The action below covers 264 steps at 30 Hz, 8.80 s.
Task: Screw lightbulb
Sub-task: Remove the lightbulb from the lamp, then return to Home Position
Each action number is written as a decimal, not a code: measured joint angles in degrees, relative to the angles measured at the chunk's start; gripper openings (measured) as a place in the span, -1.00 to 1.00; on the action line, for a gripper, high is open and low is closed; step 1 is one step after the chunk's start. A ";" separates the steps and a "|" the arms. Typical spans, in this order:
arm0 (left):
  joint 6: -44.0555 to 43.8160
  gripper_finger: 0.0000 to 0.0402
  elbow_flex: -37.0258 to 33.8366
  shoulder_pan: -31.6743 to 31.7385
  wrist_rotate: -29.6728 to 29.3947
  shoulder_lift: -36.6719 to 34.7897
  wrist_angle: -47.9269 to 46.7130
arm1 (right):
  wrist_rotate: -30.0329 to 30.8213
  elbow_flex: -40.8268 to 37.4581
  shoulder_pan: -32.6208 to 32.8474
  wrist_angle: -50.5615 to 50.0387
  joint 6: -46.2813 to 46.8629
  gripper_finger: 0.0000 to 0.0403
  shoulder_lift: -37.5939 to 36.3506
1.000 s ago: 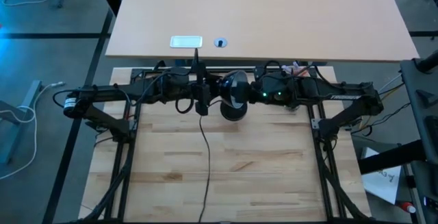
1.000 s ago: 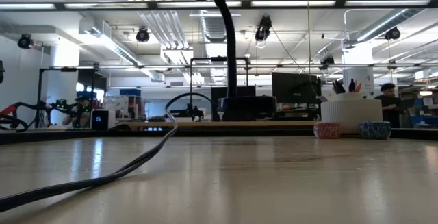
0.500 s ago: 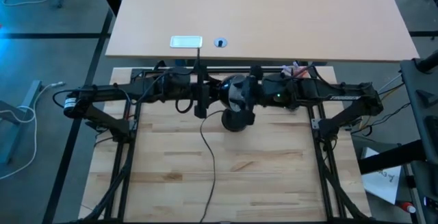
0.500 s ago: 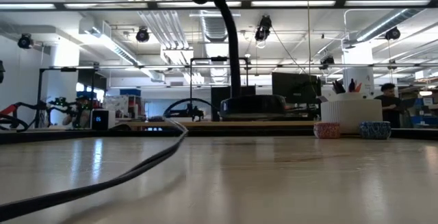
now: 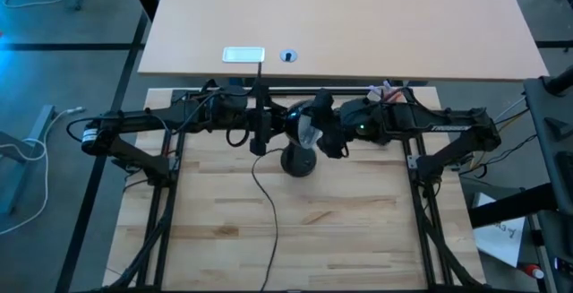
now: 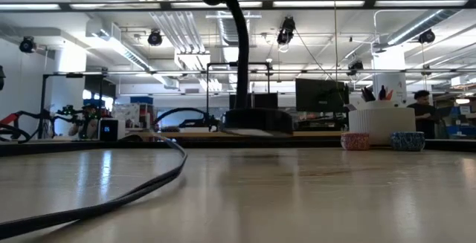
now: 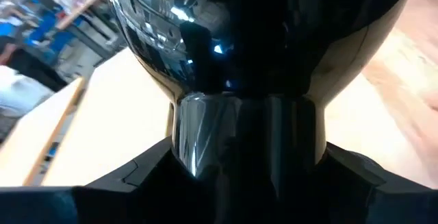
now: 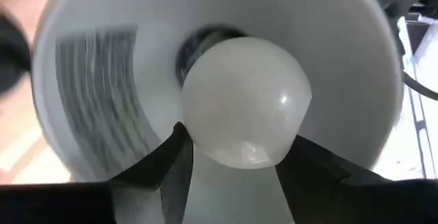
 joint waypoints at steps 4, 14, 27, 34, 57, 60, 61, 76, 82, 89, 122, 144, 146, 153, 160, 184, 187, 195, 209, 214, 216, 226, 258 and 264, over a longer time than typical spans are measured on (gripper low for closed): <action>0.01 0.25 -0.04 2.13 3.19 -0.27 -1.56 | 0.63 0.19 1.22 -1.50 -0.92 -0.13 -1.08; 1.79 0.25 -0.12 6.87 6.96 -0.22 -1.46 | 6.53 0.22 3.34 -4.74 5.08 -0.24 -4.17; 0.22 0.25 -1.64 9.34 6.50 -0.17 -4.81 | 5.11 -0.20 -0.35 -33.78 53.27 -0.41 -8.65; -2.71 0.25 -1.71 9.27 0.19 -0.45 -8.18 | -8.41 -9.27 -2.37 -35.83 68.93 -0.53 -7.57; -6.35 0.25 -1.88 6.00 -2.23 -1.55 -13.33 | -18.46 -40.27 -2.47 -22.34 75.22 -0.75 -6.68; -7.09 0.37 -1.87 5.95 -2.86 -1.55 -13.97 | -19.63 -39.34 -3.06 -22.88 73.73 -0.69 -4.56; -7.11 0.45 -1.95 5.97 -2.76 -1.52 -15.03 | -19.64 -38.94 -3.30 -23.30 73.64 -0.67 -3.68; -8.96 0.86 -0.02 5.99 -4.08 -5.19 -19.15 | -14.66 -14.49 -3.74 -32.85 73.77 -0.03 -2.88; -14.02 0.86 -0.04 5.97 -2.05 -8.84 -21.52 | -9.10 -7.44 -3.74 -26.62 72.72 0.10 -6.20; -18.35 0.86 -0.07 5.91 1.19 -14.60 -21.63 | -8.90 -1.71 -3.83 -9.70 67.47 0.29 -6.66; -49.93 0.87 -26.38 5.05 1.96 -39.59 -7.27 | -17.24 8.73 -7.21 27.83 41.07 0.02 11.42; -41.06 0.87 -48.65 4.61 6.21 -58.21 13.39 | -34.23 -17.90 -7.37 18.63 59.59 -0.56 -3.52; -41.16 0.87 -51.32 4.57 6.24 -58.03 16.68 | -34.79 -20.26 -7.16 19.18 59.29 -0.62 -5.18; -44.14 0.87 -55.31 0.65 4.88 -56.80 20.42 | -34.82 -28.67 -7.06 24.75 62.68 -0.81 -13.47; -42.01 0.87 -61.14 -9.75 -3.52 -56.95 32.63 | -34.80 -40.40 -7.07 35.76 64.81 -0.92 -20.49; -39.74 0.87 -63.15 -12.69 -11.40 -57.96 33.85 | -25.16 -65.27 -7.22 37.58 74.63 -0.93 -47.73; -43.06 0.87 -63.15 -12.69 -11.39 -58.86 33.01 | -25.19 -70.56 -7.22 42.32 75.90 -0.93 -49.86; -47.08 0.87 -63.30 -12.69 -10.86 -68.09 22.30 | -25.21 -81.12 -7.22 52.25 76.58 -0.93 -57.18; -50.63 0.87 -67.35 -11.27 -12.75 -77.50 21.58 | -25.21 -90.97 -7.24 48.01 79.75 -0.94 -78.92; -50.21 0.87 -71.95 -11.23 -9.56 -77.46 24.61 | -25.87 -90.97 -7.24 43.71 81.40 -0.94 -80.89; -48.81 0.87 -74.71 -11.17 -6.00 -77.46 28.34 | -27.35 -90.88 -7.24 43.16 80.88 -0.94 -80.45; -36.09 0.87 -74.75 -11.03 7.25 -77.42 28.88 | -21.68 -90.75 -7.42 37.08 74.25 -0.93 -76.17; -31.72 0.87 -74.34 -9.09 5.27 -69.40 19.11 | -21.82 -90.75 -7.33 37.15 59.95 -0.93 -69.47; -31.72 0.87 -74.34 -9.09 5.28 -66.66 19.14 | -21.81 -90.75 -7.33 37.15 59.95 -0.93 -69.47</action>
